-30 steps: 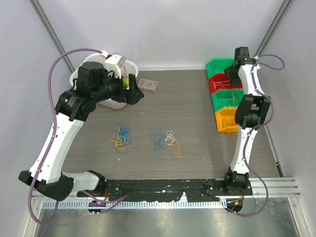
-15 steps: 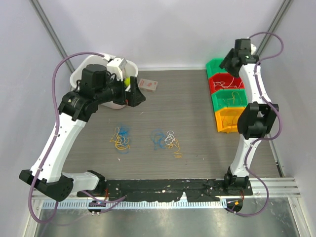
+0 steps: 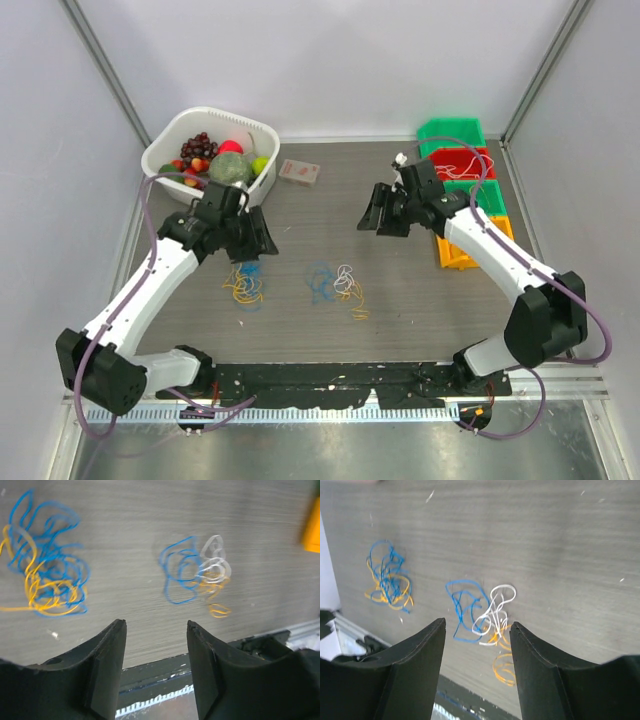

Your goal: Untangle the cables

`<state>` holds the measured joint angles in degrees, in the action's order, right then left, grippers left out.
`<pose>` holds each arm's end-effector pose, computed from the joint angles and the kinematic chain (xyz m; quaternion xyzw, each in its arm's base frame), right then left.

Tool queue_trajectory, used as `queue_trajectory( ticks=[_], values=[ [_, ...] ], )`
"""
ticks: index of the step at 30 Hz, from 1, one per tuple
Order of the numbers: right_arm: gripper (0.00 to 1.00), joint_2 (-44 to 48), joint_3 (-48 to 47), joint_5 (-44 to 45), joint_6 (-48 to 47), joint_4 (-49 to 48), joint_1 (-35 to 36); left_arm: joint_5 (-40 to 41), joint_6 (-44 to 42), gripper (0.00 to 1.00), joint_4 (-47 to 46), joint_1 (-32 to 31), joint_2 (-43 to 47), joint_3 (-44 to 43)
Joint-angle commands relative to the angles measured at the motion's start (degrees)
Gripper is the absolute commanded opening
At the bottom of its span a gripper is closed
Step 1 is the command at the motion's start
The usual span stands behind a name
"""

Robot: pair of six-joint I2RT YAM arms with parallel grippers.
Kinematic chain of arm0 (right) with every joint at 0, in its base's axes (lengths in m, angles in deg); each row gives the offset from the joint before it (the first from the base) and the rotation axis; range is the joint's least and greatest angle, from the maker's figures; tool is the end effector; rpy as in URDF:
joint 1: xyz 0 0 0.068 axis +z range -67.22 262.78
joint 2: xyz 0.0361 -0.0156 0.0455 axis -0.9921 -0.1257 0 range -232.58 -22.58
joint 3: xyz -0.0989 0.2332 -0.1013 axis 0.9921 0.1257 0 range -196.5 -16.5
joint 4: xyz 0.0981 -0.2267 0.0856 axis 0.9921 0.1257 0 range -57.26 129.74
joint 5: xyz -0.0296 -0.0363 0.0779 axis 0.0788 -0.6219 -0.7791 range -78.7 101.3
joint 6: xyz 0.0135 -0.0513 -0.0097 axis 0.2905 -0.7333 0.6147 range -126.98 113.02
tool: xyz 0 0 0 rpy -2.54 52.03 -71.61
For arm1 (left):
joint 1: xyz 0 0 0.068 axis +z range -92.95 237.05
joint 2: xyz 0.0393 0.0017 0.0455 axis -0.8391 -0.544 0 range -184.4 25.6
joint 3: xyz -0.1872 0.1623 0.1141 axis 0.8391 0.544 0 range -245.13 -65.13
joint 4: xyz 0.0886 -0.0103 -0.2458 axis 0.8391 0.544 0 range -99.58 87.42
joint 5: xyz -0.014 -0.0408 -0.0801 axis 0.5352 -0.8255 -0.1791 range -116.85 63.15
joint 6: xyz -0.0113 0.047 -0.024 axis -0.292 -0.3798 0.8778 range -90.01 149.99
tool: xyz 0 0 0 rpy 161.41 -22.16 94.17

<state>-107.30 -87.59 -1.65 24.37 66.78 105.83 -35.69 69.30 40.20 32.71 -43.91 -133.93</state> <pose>0.2924 0.1330 0.2966 0.0264 0.9271 0.2576 0.2709 0.2190 -0.1051 0.3334 -0.0965 0.9338 -0.2393 0.2480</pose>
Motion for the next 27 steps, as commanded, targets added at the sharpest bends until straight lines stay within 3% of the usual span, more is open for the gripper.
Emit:
queue_trajectory(
  ticks=[1,4,8,12,15,19,23,27],
  values=[
    [0.59,2.64,4.46,-10.95,-2.68,-3.99,4.0,3.76,2.09,0.59,0.06,0.34,-1.4,4.1],
    [0.6,0.71,6.31,-10.17,-5.16,-2.58,7.97,-5.72,2.26,0.62,-8.78,-2.19,-3.96,6.99],
    [0.62,0.97,12.9,-11.65,-3.23,-9.77,10.44,-12.69,10.6,0.61,-25.31,-5.45,-8.34,13.15],
    [0.62,0.53,16.59,-11.31,-3.4,-11.28,10.97,-6.11,3.61,0.73,-26.66,-6.86,-18.17,8.7],
    [0.62,0.36,18.96,-10.96,-3.76,-12.68,10.88,-5.05,-2.64,0.75,-26.58,-7.56,-25.47,3.33],
    [0.62,-1.13,21.78,-10.87,-3.84,-15.84,11.05,-7.42,-3.45,0.75,-23.77,-7.83,-33.91,-2.47],
    [0.6,-2.54,23.45,-10.96,-3.05,-19.18,10.97,-9.96,-2.4,0.52,-22.27,-7.83,-38.32,-2.84],
    [0.57,-2.81,25.73,-8.94,-2.44,-22.25,11.05,-10.76,-3.71,0.24,-22.01,-7.83,-34.82,-0.21]
  ],
)
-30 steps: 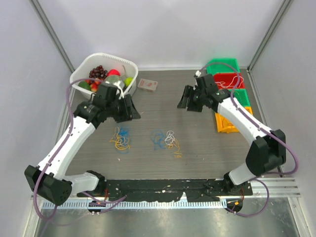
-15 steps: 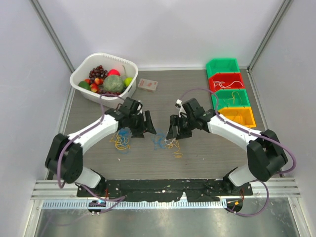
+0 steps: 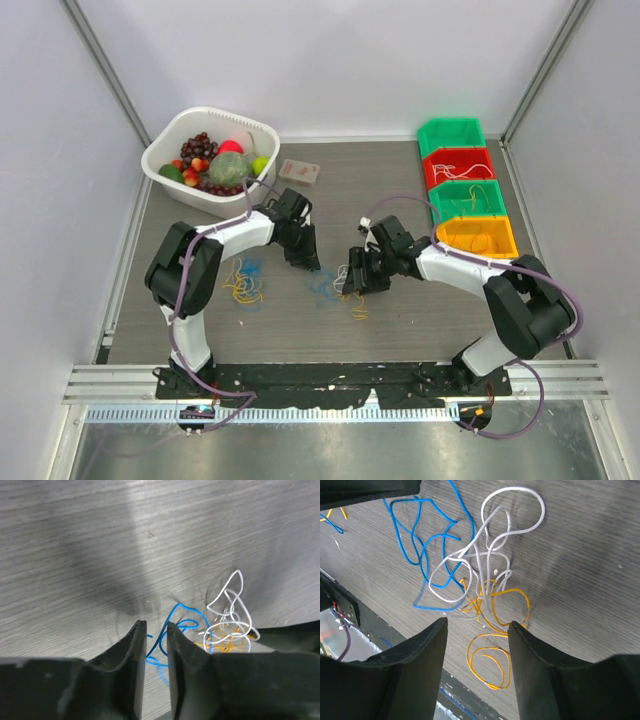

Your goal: Untangle the cables

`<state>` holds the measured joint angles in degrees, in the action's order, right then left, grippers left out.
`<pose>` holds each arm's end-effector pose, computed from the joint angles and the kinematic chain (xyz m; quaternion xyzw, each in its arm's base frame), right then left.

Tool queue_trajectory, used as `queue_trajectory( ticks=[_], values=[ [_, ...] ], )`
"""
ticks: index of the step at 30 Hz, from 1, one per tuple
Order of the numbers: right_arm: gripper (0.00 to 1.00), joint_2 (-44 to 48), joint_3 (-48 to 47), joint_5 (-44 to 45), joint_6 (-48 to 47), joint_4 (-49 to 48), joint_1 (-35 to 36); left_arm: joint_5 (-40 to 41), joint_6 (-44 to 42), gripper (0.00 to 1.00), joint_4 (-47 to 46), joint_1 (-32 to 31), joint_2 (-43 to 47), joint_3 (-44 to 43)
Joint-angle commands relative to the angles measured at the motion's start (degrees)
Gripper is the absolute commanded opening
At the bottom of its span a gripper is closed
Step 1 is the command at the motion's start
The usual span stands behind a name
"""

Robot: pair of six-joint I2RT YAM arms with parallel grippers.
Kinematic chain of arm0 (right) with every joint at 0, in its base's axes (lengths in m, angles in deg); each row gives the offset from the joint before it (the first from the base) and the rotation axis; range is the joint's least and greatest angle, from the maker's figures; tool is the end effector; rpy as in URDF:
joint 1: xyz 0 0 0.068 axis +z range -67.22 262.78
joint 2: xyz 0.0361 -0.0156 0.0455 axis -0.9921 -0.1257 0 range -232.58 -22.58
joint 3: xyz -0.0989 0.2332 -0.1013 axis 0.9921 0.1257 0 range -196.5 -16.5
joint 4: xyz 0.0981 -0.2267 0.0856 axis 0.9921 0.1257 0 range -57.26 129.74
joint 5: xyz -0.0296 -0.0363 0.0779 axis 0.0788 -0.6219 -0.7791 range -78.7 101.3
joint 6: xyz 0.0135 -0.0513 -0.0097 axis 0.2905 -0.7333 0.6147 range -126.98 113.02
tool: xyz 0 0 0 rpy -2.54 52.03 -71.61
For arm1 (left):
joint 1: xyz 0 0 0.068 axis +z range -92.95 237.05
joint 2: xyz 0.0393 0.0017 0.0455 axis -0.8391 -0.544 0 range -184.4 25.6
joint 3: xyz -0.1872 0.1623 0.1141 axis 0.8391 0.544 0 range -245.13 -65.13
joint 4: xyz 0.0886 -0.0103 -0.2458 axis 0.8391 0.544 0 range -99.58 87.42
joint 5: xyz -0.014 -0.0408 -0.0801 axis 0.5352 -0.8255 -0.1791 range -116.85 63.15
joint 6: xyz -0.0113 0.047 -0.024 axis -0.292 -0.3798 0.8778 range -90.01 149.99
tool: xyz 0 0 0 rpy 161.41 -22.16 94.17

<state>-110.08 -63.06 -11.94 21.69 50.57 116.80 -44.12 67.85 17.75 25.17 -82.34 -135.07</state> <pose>0.2310 0.1728 0.1708 -0.0982 0.9398 0.3029 0.1242 0.3140 -0.2078 0.1628 -0.0184 0.9662 -0.2411 0.0894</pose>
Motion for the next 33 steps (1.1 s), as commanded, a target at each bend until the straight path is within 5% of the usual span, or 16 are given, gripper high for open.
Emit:
queue_trajectory(
  ticks=[1,3,9,17,25,26,28,29,33],
  values=[
    [0.54,-0.82,1.48,1.45,0.34,-6.48,0.08,-2.93,-2.97,0.19,0.7,-0.2,4.83,1.37],
    [0.5,-1.96,1.74,1.8,0.78,-7.62,0.26,-4.42,-4.11,0.0,1.58,-0.29,6.77,1.55],
    [0.02,-2.5,0.51,12.93,0.78,-0.88,0.26,3.1,-7.19,0.0,8.95,-0.2,16.95,-1.6],
    [0.01,6.9,3.23,27.27,2.01,10.46,0.26,25.7,-8.69,0.0,8.54,-0.2,38.57,-3.99],
    [0.01,13.15,1.13,28.95,-0.98,13.55,0.26,28.96,-9.65,0.0,2.29,-0.2,48.61,-8.11],
    [0.02,13.5,0.34,27.13,-1.59,13.29,0.26,29.32,-10.52,0.0,1.94,-0.2,48.79,-9.16],
    [0.23,13.33,-2.29,25.36,-3.09,13.81,0.34,27.57,-11.15,0.0,3.33,-0.03,47.57,-12.31],
    [0.42,13.15,-5.35,24.83,-4.13,15.56,0.26,26.26,-11.15,0.0,5.43,0.06,45.91,-15.21],
    [0.63,14.72,-18.51,24.57,-8.0,22.34,0.26,21.42,-8.26,0.0,14.31,-0.03,39.23,-25.59]
  ],
)
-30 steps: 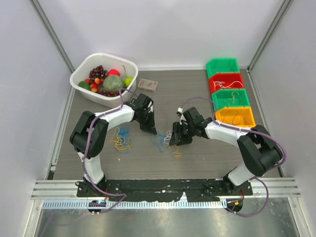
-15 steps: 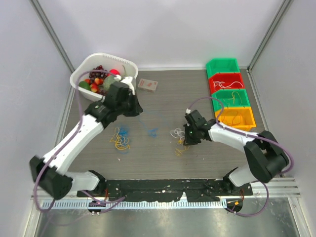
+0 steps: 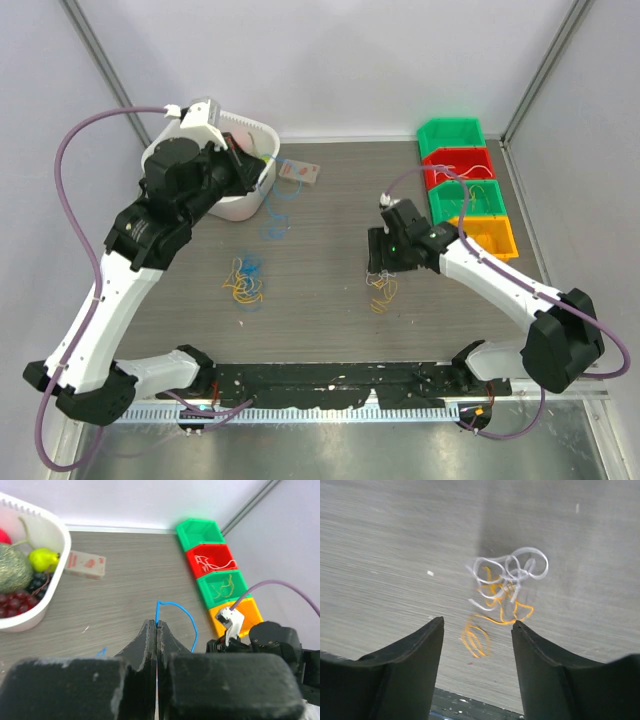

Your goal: Untangle the cables

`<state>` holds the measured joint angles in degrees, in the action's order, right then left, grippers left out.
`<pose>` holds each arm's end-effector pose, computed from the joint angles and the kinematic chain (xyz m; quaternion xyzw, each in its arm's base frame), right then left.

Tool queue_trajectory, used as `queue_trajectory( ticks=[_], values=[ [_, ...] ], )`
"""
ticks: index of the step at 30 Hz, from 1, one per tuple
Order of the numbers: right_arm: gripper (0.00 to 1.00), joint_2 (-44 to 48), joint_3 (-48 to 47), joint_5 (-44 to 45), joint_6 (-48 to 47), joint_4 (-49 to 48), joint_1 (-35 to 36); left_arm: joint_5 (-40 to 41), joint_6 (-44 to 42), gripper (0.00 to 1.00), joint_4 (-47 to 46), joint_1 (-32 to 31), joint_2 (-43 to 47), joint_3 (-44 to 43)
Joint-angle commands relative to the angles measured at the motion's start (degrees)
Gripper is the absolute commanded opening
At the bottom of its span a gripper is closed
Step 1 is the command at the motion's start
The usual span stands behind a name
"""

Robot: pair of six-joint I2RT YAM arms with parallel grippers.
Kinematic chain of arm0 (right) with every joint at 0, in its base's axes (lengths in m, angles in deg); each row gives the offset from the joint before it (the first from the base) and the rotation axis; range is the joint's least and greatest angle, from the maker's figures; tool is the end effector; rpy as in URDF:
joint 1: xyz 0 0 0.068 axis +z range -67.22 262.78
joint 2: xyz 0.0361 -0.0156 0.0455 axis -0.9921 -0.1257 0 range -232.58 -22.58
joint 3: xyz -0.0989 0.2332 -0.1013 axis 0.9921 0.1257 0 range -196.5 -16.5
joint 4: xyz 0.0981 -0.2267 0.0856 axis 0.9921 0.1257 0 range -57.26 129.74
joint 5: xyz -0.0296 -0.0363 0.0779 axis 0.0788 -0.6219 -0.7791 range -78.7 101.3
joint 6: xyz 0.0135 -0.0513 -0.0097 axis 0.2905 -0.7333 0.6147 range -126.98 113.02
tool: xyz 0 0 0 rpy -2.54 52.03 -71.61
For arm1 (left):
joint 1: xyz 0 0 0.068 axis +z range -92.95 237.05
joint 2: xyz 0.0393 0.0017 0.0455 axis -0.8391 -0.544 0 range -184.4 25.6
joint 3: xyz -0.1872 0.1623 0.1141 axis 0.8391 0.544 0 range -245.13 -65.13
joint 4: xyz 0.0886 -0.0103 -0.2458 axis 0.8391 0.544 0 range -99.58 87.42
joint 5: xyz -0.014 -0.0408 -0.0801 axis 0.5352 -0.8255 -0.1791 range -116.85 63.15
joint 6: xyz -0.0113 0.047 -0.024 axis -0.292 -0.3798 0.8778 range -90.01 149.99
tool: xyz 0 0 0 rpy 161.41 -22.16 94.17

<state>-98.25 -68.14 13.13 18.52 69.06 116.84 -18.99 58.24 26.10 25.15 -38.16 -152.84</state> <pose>0.2136 0.1430 0.2291 -0.0681 0.9642 0.1137 0.2297 0.1808 -0.1069 0.4823 -0.0186 0.7749 -0.2695 0.5715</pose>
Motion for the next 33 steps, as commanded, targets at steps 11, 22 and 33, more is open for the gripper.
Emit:
queue_trajectory(
  ticks=[11,22,33],
  values=[
    [0.69,-1.3,-41.51,-26.29,-15.38,-2.65,0.21,-27.18,-1.61,0.0,14.51,0.44,-11.73,-13.11],
    [0.69,-3.61,-37.67,-36.03,-16.71,-14.33,5.22,-37.04,0.92,0.0,10.64,0.52,-12.08,-10.39],
    [0.65,0.71,-30.28,-19.77,-14.42,-23.66,13.39,-31.94,9.89,0.0,13.62,0.52,-13.58,-12.49]
  ],
)
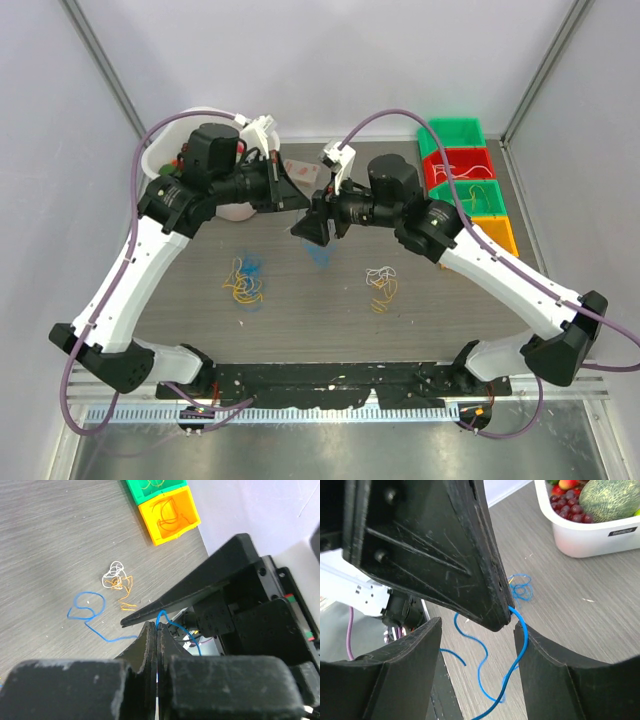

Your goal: Untangle the cables

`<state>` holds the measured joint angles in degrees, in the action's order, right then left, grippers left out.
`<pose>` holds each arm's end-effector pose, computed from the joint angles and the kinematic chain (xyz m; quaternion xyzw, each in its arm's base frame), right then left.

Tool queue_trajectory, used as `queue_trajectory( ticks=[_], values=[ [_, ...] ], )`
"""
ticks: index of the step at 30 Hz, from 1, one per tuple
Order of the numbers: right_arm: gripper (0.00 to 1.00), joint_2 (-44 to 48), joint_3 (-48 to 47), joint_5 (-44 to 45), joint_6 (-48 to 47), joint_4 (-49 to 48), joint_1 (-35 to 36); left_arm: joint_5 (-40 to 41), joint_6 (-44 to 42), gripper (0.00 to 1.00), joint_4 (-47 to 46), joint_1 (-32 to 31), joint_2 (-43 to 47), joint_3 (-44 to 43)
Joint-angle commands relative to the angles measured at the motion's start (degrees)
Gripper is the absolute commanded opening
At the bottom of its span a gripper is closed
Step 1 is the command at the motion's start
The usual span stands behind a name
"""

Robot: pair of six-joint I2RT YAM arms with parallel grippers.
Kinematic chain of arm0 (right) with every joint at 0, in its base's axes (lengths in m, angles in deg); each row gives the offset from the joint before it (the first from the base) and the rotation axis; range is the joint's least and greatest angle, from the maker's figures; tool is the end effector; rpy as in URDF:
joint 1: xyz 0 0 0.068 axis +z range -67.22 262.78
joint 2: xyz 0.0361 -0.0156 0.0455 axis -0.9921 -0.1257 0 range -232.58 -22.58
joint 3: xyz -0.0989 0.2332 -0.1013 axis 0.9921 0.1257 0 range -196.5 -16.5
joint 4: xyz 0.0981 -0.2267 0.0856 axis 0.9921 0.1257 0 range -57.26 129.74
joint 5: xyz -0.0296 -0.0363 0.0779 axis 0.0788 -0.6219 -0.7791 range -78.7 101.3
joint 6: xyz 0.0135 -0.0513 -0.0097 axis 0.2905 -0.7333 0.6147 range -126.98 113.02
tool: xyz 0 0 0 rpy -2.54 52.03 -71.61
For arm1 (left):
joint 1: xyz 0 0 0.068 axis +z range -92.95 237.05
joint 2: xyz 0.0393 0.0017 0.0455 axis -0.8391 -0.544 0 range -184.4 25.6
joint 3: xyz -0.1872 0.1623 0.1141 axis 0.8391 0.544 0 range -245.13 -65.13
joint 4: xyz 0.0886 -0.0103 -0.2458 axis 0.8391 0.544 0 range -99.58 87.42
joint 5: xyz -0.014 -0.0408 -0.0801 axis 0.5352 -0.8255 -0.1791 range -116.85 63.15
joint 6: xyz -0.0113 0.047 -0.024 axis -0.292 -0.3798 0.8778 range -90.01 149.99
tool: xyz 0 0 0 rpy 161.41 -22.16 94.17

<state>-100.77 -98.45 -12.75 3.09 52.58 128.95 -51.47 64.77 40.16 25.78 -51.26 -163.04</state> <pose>0.2035 0.2328 0.4183 -0.3613 0.7043 0.4240 0.4401 0.2149 -0.1480 0.4634 0.0829 0.8434 -0.4253 0.3177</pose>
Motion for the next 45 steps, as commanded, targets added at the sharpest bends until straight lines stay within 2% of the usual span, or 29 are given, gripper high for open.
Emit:
queue_trajectory(
  ticks=[1,4,14,24,26,28,29,30,31,33,35,36,37,40,42,45],
  values=[
    [0.64,3.31,-0.05,6.91,1.01,-7.18,1.98,0.71,3.36,0.0,-0.34,-0.02,-0.48,-2.46],
    [0.63,3.84,-0.57,12.96,0.58,-5.08,2.17,1.68,2.75,0.0,0.62,-0.11,-0.48,-3.08],
    [0.63,3.14,-1.01,16.93,1.1,-6.3,4.1,3.17,5.73,0.0,2.99,-0.02,-2.59,-5.97],
    [0.59,-2.05,-7.6,26.51,-0.84,-0.59,7.0,6.08,6.79,0.0,6.25,-0.11,-5.23,-9.41],
    [0.52,-2.66,-8.31,29.05,-0.84,-0.5,7.18,6.25,6.96,0.0,6.16,-0.11,-5.32,-9.76],
    [0.38,-2.67,-8.49,29.76,-1.01,-0.5,7.26,6.78,6.79,0.0,6.51,-0.11,-5.58,-10.02],
    [0.25,-2.75,-8.49,30.03,-1.1,-0.76,7.26,7.04,6.79,0.0,6.6,-0.11,-5.67,-10.37],
    [0.19,-2.67,-8.31,29.51,-1.1,-0.94,7.35,7.3,6.79,0.0,6.43,-0.02,-5.76,-10.55],
    [0.09,-2.84,-8.31,28.98,-1.1,-1.2,7.27,7.57,6.87,0.0,6.17,-0.02,-5.84,-10.9],
    [0.01,-2.49,-7.35,27.57,-0.75,-2.86,7.18,7.66,7.49,0.01,4.77,0.24,-5.67,-11.07],
    [0.01,-1.71,-5.24,26.69,-0.66,-5.4,7.18,8.01,8.28,0.18,2.22,0.59,-4.27,-10.38],
    [0.01,-1.61,-4.36,27.21,-0.31,-5.94,7.09,8.97,8.63,0.33,0.29,0.68,-3.31,-9.59],
    [0.01,-1.44,-3.92,27.39,-0.05,-6.82,6.83,10.46,8.72,0.4,-1.38,0.68,-1.9,-8.54],
    [0.01,-1.43,-3.13,27.31,0.83,-8.23,3.85,14.67,6.27,0.53,-7.97,0.94,2.93,-4.06],
    [0.01,-1.78,-3.21,26.34,2.23,-9.28,0.35,20.99,4.69,0.68,-8.69,0.94,6.27,-2.21],
    [0.01,-2.49,-2.69,27.3,4.78,-11.47,-5.9,27.77,-0.58,0.7,-10.27,1.03,10.84,1.48]
  ],
)
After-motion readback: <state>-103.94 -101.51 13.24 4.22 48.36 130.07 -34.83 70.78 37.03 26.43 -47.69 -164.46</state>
